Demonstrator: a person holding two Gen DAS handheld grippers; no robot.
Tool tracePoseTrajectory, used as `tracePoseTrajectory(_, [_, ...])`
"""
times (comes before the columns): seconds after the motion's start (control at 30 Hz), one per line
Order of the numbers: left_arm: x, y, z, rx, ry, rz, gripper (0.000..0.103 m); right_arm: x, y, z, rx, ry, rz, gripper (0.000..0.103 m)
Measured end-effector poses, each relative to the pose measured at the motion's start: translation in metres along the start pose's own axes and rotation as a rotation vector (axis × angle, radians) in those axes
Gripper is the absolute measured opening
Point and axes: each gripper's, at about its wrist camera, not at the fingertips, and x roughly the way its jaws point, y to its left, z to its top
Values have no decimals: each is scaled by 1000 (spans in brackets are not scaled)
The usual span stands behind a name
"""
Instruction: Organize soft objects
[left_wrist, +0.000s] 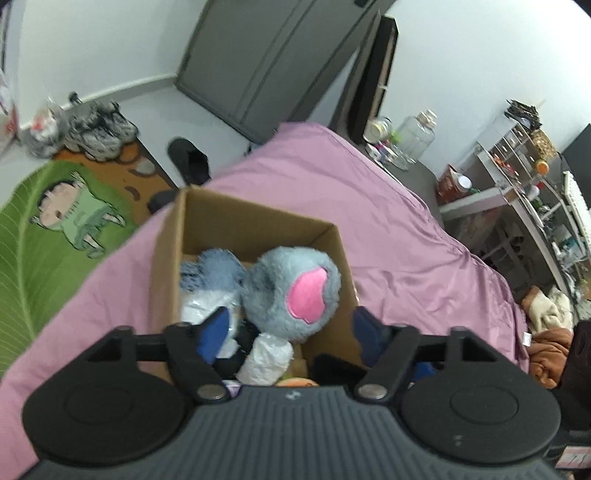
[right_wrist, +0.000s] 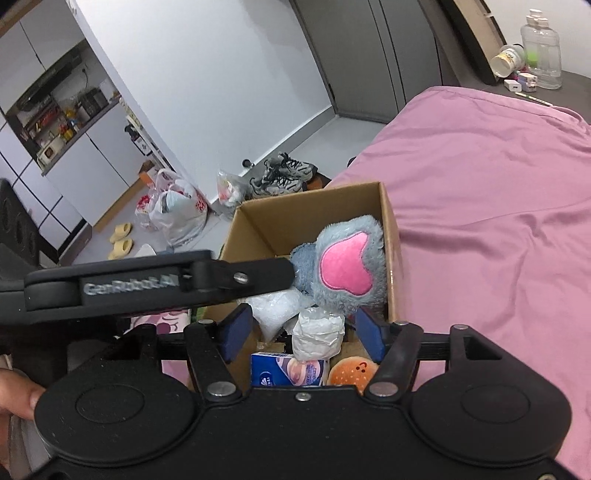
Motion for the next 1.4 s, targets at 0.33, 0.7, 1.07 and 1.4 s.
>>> tracePoseTrajectory(0.33, [-37, 3, -2, 16, -30, 133, 91, -27, 1, -4, -19, -42, -32, 92])
tracePoseTrajectory(0.7, [-107, -15, -11, 119, -128, 127, 95, -73, 18, -6, -92, -104, -53, 103])
tracePoseTrajectory(1.07, [-162, -43, -38, 204, -177, 174, 98, -117, 19, -13, -122, -110, -50, 103])
tracePoseTrajectory(1.4, [-204, -58, -61, 209, -224, 208, 100, -161, 23, -23, -156, -130, -45, 103])
